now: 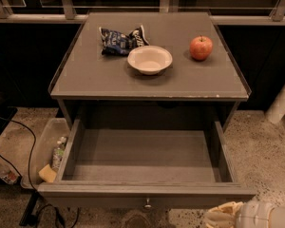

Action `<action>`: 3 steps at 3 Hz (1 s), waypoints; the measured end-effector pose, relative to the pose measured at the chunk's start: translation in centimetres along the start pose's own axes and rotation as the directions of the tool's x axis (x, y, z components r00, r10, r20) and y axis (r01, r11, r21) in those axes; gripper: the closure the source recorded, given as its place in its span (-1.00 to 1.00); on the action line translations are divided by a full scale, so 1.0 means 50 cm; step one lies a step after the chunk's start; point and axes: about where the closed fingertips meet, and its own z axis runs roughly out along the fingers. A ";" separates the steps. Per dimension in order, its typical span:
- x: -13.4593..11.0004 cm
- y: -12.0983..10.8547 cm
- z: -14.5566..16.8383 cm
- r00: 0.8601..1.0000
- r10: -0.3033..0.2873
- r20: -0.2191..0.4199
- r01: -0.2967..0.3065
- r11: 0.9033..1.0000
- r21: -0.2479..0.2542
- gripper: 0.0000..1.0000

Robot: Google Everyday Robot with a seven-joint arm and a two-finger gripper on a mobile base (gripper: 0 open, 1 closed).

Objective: Close top drawer

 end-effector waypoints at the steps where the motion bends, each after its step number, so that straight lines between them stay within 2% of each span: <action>1: 0.013 -0.043 0.054 1.000 0.010 -0.006 -0.010 0.999 0.032 1.00; 2: 0.035 -0.081 0.103 0.999 0.026 -0.019 -0.025 0.998 0.058 1.00; 3: 0.037 -0.087 0.106 0.999 0.027 -0.020 -0.025 0.997 0.068 0.66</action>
Offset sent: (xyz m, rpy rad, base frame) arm 0.0762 -0.0084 -0.0783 -0.0370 -0.0200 -0.0989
